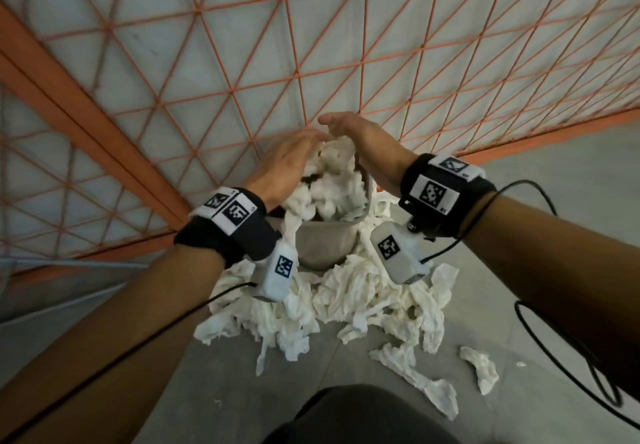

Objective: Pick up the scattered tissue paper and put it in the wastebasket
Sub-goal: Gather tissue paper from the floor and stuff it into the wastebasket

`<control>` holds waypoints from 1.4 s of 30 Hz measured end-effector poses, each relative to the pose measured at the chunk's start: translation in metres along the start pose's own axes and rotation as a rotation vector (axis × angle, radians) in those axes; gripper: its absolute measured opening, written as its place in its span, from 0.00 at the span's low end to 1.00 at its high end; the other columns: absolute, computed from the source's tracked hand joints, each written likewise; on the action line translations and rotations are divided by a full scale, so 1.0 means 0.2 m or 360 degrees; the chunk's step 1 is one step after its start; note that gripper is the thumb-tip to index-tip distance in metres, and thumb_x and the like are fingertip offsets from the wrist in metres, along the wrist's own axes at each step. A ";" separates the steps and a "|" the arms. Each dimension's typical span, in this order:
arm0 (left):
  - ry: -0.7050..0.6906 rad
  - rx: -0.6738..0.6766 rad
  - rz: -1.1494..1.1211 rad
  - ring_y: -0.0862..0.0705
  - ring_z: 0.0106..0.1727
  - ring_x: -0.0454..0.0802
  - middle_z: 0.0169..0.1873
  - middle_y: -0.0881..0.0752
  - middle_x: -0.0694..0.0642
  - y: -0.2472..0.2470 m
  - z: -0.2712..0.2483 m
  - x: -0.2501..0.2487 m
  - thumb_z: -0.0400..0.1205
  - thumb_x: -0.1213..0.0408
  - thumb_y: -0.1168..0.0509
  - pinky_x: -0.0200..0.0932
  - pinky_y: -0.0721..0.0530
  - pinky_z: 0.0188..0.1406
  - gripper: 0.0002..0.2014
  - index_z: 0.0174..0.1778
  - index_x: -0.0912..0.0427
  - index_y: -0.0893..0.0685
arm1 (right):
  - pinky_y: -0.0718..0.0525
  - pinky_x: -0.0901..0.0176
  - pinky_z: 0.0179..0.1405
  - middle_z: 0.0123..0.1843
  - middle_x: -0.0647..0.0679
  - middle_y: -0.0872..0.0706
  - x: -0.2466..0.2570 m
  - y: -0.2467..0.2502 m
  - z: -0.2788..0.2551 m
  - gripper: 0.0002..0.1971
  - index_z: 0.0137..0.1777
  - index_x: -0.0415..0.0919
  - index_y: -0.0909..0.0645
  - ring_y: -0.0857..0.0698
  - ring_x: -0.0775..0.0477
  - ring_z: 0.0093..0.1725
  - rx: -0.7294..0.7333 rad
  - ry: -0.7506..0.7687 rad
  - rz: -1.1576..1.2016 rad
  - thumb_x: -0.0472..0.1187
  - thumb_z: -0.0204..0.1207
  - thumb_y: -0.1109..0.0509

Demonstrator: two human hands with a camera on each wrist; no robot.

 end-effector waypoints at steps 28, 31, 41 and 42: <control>0.0192 0.0066 0.0630 0.16 0.51 0.57 0.52 0.13 0.58 -0.78 -0.44 0.66 0.77 0.62 0.34 0.42 0.22 0.48 0.11 0.54 0.57 0.14 | 0.21 0.40 0.66 0.75 0.46 0.29 -1.52 0.07 -0.73 0.36 0.79 0.58 0.42 0.26 0.34 0.69 -0.0134 -0.0894 -0.1292 0.47 0.73 0.30; 0.0025 -0.0171 0.0601 0.22 0.38 0.50 0.42 0.22 0.53 -0.71 -0.46 0.57 0.76 0.61 0.32 0.37 0.31 0.39 0.05 0.39 0.58 0.20 | 0.22 0.47 0.64 0.64 0.42 0.19 -1.51 0.08 -0.72 0.19 0.67 0.48 0.23 0.21 0.36 0.64 -0.0312 -0.0830 -0.1172 0.41 0.76 0.37; -0.0078 0.0197 0.0623 0.23 0.61 0.54 0.57 0.17 0.54 -0.88 -0.37 0.56 0.79 0.71 0.42 0.51 0.19 0.56 0.18 0.63 0.52 0.23 | 0.23 0.54 0.38 0.49 0.42 0.18 -1.35 0.15 -0.63 0.14 0.43 0.41 0.22 0.20 0.40 0.45 -0.0995 -0.0677 -0.0405 0.25 0.64 0.44; 0.0001 0.0260 0.0699 0.25 0.63 0.55 0.59 0.19 0.54 -0.92 -0.36 0.58 0.80 0.63 0.42 0.53 0.19 0.56 0.17 0.66 0.50 0.25 | 0.24 0.56 0.40 0.53 0.42 0.20 -1.34 0.16 -0.62 0.16 0.45 0.43 0.22 0.20 0.41 0.48 -0.0976 -0.0645 -0.0356 0.25 0.65 0.44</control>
Point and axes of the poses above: each hand's wrist, its own z-axis towards the middle knuckle, its own y-axis out of the back of the hand, x = y × z, the point moved 2 cm from there along z, towards the middle knuckle
